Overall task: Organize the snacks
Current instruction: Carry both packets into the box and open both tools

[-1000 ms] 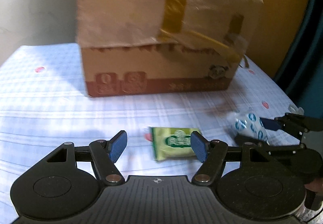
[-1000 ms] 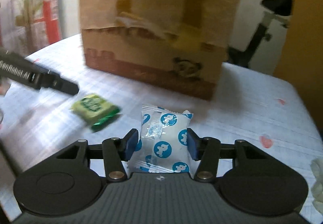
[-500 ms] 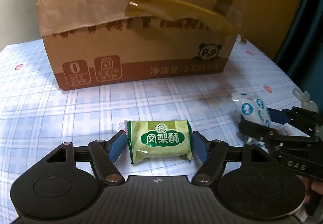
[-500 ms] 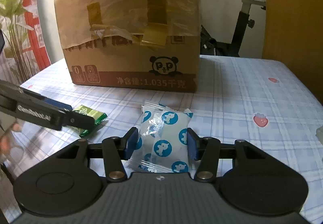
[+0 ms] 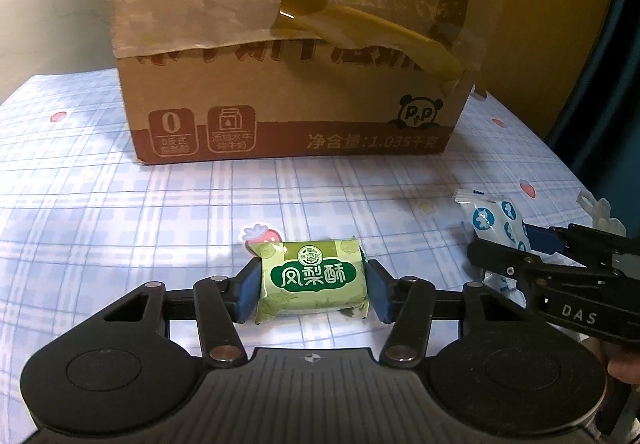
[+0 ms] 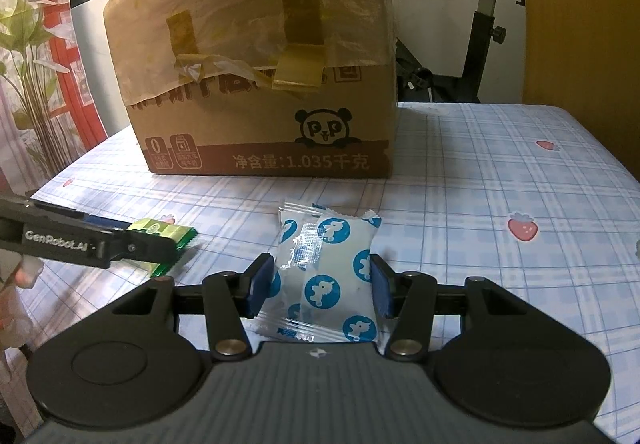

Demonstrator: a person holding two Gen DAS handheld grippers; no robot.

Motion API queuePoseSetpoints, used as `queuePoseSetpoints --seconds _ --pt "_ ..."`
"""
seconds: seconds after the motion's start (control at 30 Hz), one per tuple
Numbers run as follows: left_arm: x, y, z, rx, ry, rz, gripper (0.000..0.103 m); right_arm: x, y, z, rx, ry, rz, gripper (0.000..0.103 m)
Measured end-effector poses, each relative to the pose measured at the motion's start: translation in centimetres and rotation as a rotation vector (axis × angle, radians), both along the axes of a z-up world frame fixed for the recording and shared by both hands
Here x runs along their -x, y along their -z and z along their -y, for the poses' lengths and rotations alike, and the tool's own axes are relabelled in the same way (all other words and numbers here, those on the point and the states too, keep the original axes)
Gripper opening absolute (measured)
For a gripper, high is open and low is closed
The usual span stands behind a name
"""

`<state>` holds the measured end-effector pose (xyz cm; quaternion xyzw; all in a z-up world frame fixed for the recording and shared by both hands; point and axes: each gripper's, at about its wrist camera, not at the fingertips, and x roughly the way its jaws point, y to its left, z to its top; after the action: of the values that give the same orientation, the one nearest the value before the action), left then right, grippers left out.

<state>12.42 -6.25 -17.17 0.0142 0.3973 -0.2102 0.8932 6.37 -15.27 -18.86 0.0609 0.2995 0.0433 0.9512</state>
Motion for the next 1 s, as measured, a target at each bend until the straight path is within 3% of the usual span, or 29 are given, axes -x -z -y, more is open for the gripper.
queuePoseSetpoints --seconds 0.2,0.4,0.53,0.73,0.87,1.0 --pt "1.0 -1.6 -1.2 0.0 -0.013 0.045 0.057 0.2 -0.2 -0.1 0.0 0.004 0.009 0.051" --pt "1.1 -5.2 -2.7 0.015 -0.021 0.122 0.057 0.1 -1.7 0.2 -0.012 0.022 0.026 0.051" --pt "0.2 -8.5 -4.1 0.047 -0.055 0.194 0.057 -0.4 -5.6 0.5 -0.028 0.022 0.115 0.051" --pt "-2.0 -15.5 -5.7 0.072 -0.078 0.35 0.058 -2.4 -14.5 1.4 -0.065 0.021 0.304 0.051" --pt "-4.8 -19.7 -5.6 0.094 -0.074 0.417 0.057 -6.0 -18.9 1.6 -0.028 0.017 0.355 0.051" --pt "-7.7 -22.2 -4.1 0.076 -0.069 0.472 0.057 -10.6 -20.9 0.8 0.037 0.02 0.36 0.051"
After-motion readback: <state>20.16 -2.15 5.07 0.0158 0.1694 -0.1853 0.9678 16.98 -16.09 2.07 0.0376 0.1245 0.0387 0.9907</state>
